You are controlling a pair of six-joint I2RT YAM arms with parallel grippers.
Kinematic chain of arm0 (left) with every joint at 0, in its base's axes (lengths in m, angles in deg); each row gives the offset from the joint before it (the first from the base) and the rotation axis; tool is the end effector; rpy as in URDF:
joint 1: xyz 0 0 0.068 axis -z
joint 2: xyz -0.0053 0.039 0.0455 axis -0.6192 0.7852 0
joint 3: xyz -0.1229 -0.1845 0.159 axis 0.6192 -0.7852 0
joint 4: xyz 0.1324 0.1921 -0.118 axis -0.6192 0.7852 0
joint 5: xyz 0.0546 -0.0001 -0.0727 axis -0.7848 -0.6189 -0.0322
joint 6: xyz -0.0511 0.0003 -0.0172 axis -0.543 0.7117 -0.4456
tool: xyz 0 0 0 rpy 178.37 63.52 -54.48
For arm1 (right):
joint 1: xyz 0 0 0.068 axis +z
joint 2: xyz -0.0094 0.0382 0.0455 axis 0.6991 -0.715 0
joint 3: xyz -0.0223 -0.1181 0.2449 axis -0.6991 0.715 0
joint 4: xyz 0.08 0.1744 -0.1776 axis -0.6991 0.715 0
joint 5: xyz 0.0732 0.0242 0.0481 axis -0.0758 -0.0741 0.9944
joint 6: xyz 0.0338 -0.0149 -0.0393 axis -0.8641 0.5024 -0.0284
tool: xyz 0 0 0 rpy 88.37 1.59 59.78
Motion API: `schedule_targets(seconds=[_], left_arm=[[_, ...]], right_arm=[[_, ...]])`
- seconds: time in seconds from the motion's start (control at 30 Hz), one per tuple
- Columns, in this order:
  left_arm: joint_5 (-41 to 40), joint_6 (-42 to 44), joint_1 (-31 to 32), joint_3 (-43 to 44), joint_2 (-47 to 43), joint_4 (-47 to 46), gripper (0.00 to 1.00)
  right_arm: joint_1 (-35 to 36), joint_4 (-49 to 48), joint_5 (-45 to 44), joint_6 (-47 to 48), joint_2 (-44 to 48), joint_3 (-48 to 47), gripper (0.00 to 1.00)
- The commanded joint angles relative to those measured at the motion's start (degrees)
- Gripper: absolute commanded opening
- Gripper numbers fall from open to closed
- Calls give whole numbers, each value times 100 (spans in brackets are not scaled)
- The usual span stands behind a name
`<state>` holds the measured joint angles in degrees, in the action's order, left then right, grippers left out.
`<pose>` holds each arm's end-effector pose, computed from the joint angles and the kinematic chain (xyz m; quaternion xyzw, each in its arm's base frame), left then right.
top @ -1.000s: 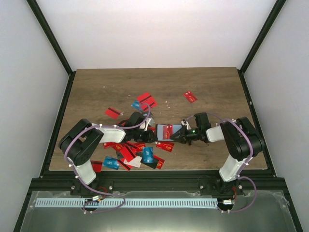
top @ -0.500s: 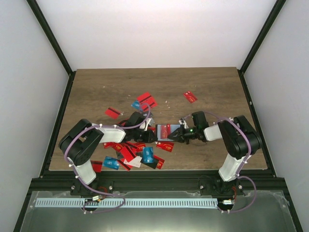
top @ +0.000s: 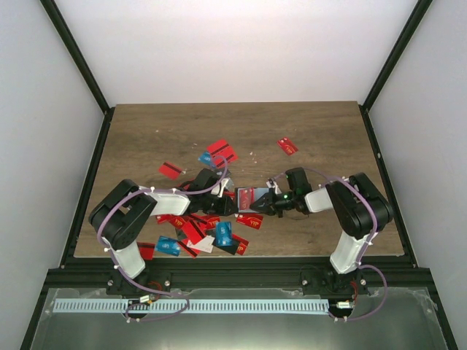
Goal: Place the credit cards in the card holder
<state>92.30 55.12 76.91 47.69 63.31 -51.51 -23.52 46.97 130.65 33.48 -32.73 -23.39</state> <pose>0.2351 -0.2099 0.1163 0.1334 0.9104 -0.3730 0.1195 0.2488 0.1262 0.0964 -0.0469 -0.8435 -0.5350 0.0078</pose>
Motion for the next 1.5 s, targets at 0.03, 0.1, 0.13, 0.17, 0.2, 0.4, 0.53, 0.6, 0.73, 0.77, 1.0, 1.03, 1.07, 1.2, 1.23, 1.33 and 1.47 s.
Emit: schedule_targets(seconds=[0.03,0.1,0.13,0.17,0.2,0.4,0.53,0.6,0.73,0.77,1.0,1.03,1.07,1.2,1.23,1.33,1.47], left_arm=[[76,143,23,85,111,27,17],[76,152,15,77,102,27,17],[76,152,19,80,98,27,17],[76,159,21,69,90,27,17],[76,161,16,67,84,35,17],[69,189,22,70,23,91,17],[34,204,19,57,-55,147,17],[16,200,19,43,-91,157,17],[1,181,23,3,-173,156,17],[-3,171,22,-6,-194,151,17],[-69,144,19,-76,-375,200,17],[-78,138,20,-85,-395,222,17],[-86,134,24,-92,-421,229,17],[-133,111,26,-146,-534,252,17],[-147,96,28,-165,-565,252,17],[-219,82,22,-184,-595,257,17],[-420,40,19,-117,-572,298,17]], right_arm=[[129,-101,-23,-115,-169,-126,1],[160,-138,-18,-151,-189,-117,1],[172,-144,-21,-167,-192,-118,1],[183,-159,-14,-178,-188,-114,1],[188,-155,-13,-185,-180,-109,1],[193,155,15,34,-48,-121,4],[187,628,-69,321,88,-199,15],[185,849,-137,471,163,-271,19],[186,1244,-246,730,255,-463,27],[182,1325,-262,785,274,-511,30],[180,1911,-353,1215,344,-770,53],[181,2017,-388,1297,343,-806,57],[179,2121,-437,1376,350,-837,60],[183,2483,-592,1643,427,-948,73],[188,2559,-628,1698,464,-979,75],[186,2779,-766,1808,601,-1090,79],[184,2882,-970,1855,768,-1178,80]])
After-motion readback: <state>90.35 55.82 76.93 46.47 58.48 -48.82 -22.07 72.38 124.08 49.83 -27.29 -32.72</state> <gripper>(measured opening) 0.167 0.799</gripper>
